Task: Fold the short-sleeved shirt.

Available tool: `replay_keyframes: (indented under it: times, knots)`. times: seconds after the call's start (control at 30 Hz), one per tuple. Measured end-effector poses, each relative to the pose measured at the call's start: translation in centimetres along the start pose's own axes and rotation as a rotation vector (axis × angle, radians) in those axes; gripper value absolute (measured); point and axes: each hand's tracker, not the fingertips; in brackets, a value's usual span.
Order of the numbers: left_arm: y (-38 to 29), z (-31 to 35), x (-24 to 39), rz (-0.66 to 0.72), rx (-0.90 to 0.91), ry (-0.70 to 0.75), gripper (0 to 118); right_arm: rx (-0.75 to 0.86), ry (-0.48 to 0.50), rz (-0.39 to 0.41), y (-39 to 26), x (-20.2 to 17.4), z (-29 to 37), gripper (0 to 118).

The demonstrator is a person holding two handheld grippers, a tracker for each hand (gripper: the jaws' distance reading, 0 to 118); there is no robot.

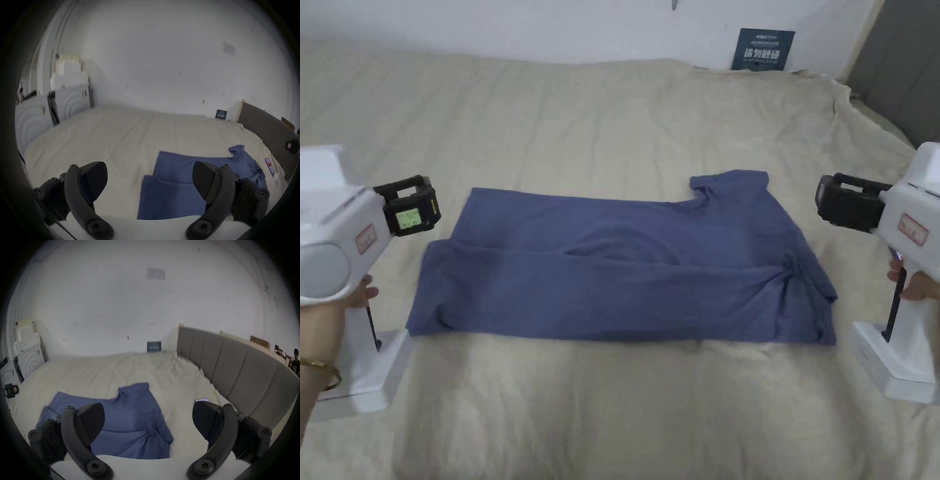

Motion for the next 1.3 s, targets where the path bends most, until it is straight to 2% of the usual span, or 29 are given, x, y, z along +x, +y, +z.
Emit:
replay_keyframes:
  times: [0.1,0.2,0.3,0.33,0.4,0.43,0.5,0.53,0.57,0.6,1.0,1.3]
  knots:
    - [-1.4,3.7,0.6,-0.061,0.051,-0.017,104,0.055,0.031,0.006,-1.4,-0.4,3.6,115]
    - [-3.0,6.4,1.1,-0.104,0.055,-0.045,89,0.099,0.023,0.041,-3.2,-1.3,7.0,115]
    - [-4.5,8.6,1.5,-0.111,0.066,-0.063,79,0.109,0.028,0.033,-5.2,-1.7,9.9,114]
    - [-4.8,9.0,1.5,-0.106,0.062,-0.072,67,0.113,0.036,0.028,-5.7,-2.0,10.8,111]
    - [-5.7,9.3,1.4,-0.098,0.059,-0.089,37,0.122,0.039,0.026,-6.6,-2.3,12.2,98]
    - [-6.0,9.5,1.5,-0.101,0.057,-0.091,19,0.120,0.042,0.027,-6.8,-2.5,12.7,82]
    - [-6.5,9.9,1.6,-0.107,0.049,-0.096,3,0.100,0.058,0.018,-7.2,-2.9,13.6,53]
    - [-6.6,10.0,1.7,-0.102,0.048,-0.100,0,0.098,0.065,0.007,-7.4,-2.9,13.9,32]
    - [-6.7,10.2,1.7,-0.094,0.046,-0.112,0,0.095,0.069,0.001,-7.5,-3.1,14.1,14]
    - [-6.8,10.3,1.7,-0.090,0.042,-0.118,0,0.094,0.066,0.002,-7.5,-3.3,14.2,1]
    - [-7.3,10.6,2.2,-0.071,0.028,-0.143,0,0.034,0.063,-0.011,-8.0,-2.2,11.5,0]
    - [-7.1,9.7,3.0,-0.079,0.018,-0.158,0,-0.211,0.078,0.056,-5.1,-0.6,2.8,0]
